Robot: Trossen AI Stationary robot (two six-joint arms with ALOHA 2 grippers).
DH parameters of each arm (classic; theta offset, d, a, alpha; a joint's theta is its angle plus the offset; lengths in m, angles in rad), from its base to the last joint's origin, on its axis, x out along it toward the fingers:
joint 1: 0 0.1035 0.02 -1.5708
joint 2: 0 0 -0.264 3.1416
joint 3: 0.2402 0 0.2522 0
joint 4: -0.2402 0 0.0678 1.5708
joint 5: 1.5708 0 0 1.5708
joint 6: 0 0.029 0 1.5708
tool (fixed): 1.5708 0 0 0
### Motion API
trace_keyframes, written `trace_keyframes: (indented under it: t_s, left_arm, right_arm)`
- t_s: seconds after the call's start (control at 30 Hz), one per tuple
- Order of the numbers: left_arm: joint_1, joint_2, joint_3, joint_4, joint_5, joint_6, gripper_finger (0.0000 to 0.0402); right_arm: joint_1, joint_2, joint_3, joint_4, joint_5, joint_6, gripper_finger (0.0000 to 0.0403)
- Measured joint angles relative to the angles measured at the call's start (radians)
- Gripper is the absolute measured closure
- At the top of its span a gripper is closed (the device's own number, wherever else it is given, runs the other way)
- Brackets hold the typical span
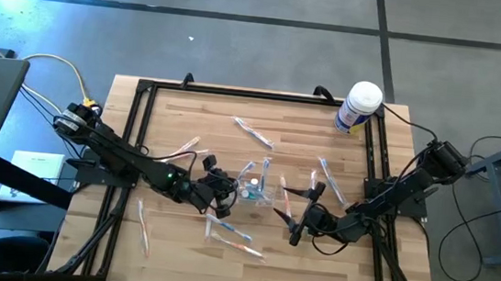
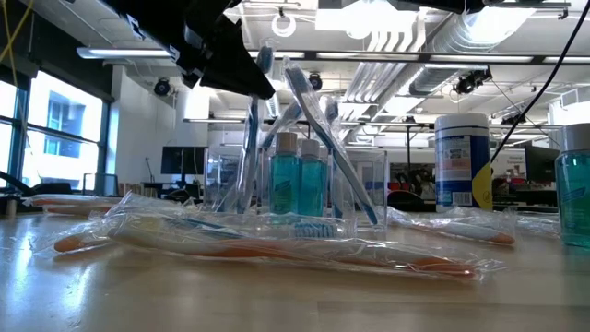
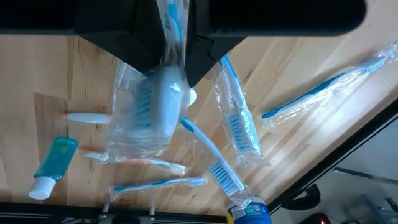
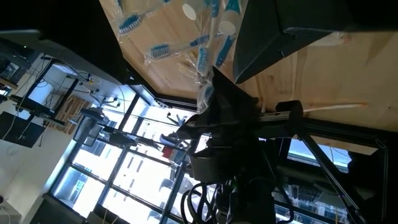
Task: Pick & Place toothbrushing station
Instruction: Put the blue toothbrush into the transparent organizer
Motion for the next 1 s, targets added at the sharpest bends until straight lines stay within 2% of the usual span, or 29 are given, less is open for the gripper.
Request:
trace_keyframes:
  t_s: [0.2, 0.4, 1.0]
  left_arm:
    - [0.0, 0.0, 0.0, 0.0, 0.0, -0.001, 0.0315]
    - [0.0, 0.0, 0.0, 0.0, 0.001, 0.006, 0.0294]
    - [-0.068, -0.076, 0.0, -0.004, -0.031, 0.115, 0.029]
  right_arm:
    - [0.0, 0.0, 0.0, -0.001, 0.0, 0.0, 0.0117]
    - [0.0, 0.0, 0.0, -0.006, 0.0, 0.0, 0.0117]
    - [0.0, 0.0, 0.0, -0.006, 0.0, 0.0, 0.0117]
